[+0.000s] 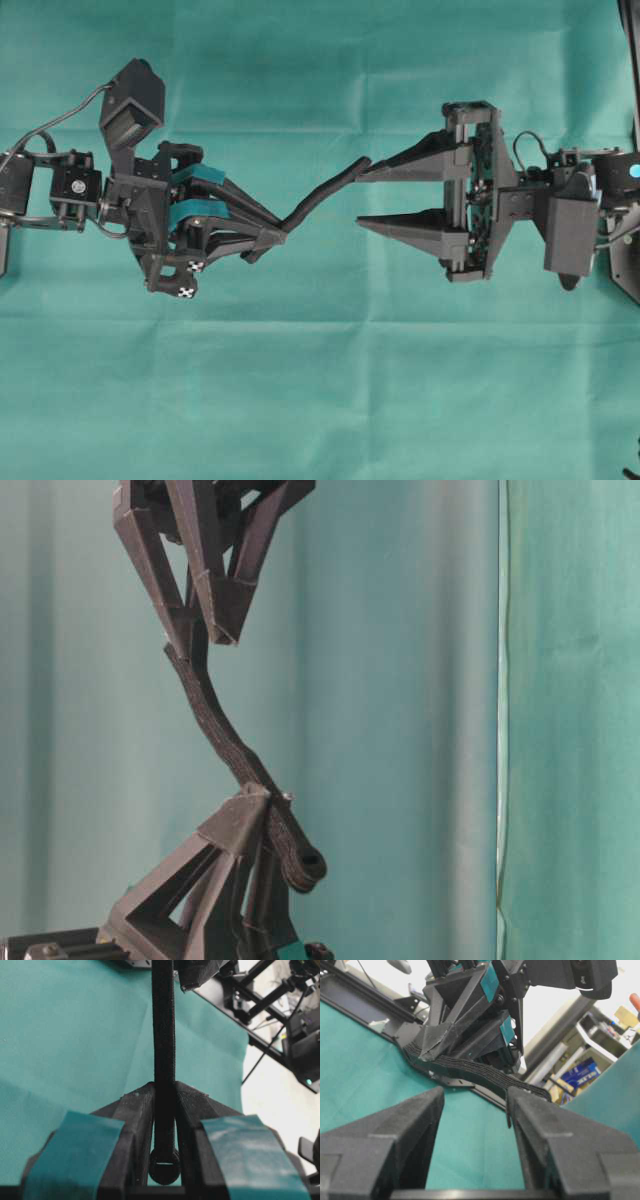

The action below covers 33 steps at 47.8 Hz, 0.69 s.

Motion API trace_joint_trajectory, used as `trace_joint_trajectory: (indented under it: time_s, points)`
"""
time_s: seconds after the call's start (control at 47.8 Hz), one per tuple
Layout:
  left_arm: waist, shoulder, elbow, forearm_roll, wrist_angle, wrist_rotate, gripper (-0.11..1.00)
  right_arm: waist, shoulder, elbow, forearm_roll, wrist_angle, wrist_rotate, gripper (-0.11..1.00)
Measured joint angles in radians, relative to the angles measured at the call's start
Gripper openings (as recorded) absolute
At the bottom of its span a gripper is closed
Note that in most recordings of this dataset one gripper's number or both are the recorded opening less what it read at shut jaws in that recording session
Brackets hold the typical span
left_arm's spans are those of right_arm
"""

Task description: Peel off the Velcro with your right arm.

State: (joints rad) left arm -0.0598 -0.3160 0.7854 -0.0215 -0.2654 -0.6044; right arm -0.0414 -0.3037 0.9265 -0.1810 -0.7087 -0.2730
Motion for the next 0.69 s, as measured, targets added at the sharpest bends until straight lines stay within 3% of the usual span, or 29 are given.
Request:
trace_joint_trajectory:
  time_s: [0.69]
  points:
    - [-0.005, -0.003, 0.002, -0.003, 0.0, -0.002, 0.1, -0.041, 0.0, 0.002, 0.0, 0.0, 0.0, 0.11]
